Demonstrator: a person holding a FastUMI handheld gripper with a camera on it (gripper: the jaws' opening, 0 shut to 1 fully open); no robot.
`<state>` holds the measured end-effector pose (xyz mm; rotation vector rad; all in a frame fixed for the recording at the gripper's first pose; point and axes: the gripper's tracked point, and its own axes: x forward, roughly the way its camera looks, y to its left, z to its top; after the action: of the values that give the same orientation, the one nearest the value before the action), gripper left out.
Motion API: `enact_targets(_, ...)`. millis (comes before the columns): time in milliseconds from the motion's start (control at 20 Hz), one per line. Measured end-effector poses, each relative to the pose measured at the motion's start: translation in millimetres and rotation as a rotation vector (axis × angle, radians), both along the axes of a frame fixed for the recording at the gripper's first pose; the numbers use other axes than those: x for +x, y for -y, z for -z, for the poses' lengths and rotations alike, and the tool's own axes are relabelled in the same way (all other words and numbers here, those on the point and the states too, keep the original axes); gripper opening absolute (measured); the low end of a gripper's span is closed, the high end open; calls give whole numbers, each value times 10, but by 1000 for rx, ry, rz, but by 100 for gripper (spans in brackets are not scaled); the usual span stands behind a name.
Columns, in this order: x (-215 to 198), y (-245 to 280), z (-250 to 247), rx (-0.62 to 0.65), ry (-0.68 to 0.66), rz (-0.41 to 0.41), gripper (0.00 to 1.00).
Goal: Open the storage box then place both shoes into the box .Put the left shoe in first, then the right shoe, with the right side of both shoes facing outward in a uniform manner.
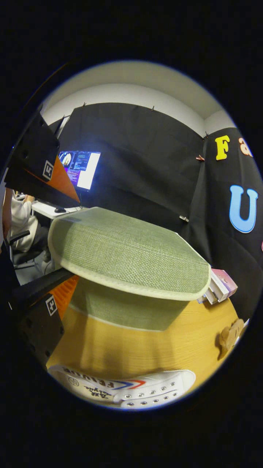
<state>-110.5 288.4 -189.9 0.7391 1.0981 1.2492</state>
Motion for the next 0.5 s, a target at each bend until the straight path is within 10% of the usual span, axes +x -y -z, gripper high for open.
enact_targets(100,19,-16,31,-9,-45,3,96)
enact_targets(500,149,103,-119,-24,-112,83,21)
